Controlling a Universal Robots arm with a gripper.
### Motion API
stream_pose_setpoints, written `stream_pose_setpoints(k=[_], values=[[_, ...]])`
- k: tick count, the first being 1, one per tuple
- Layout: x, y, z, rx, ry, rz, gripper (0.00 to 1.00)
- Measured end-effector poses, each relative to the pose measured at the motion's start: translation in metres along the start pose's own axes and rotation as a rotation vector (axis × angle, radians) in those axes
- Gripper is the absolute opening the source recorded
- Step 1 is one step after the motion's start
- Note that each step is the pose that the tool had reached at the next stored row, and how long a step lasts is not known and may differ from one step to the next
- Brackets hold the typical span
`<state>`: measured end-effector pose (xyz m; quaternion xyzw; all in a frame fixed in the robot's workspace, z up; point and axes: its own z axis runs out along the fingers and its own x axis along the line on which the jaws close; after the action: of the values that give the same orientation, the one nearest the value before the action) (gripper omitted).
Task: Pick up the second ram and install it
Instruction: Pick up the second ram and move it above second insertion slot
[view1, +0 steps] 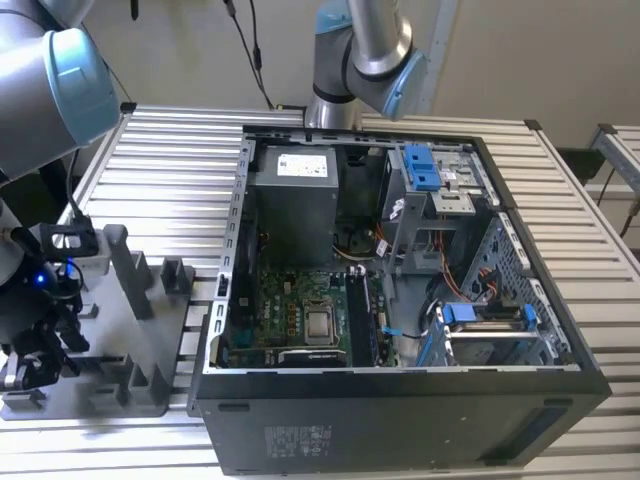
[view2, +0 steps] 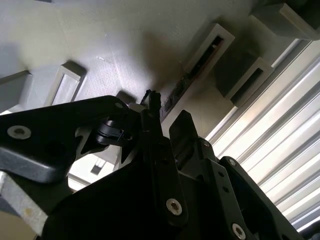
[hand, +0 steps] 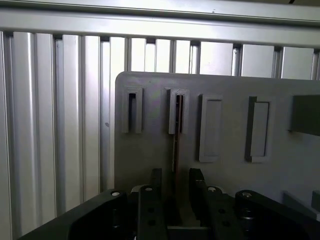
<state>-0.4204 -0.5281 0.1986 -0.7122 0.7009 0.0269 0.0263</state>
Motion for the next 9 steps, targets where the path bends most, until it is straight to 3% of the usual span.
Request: stream_pose_setpoints(k=[4, 5, 7, 9], values=[[0.0, 0.0, 0.0, 0.0, 0.0, 0.0, 0.34], [0.0, 0.0, 0.0, -0.0001, 0.0001, 0.0, 0.27], [0.0, 0.0, 0.0, 0.0, 0.0, 0.0, 0.27], [0.0, 0.0, 0.0, -0.0001, 0.0001, 0.0, 0.18]])
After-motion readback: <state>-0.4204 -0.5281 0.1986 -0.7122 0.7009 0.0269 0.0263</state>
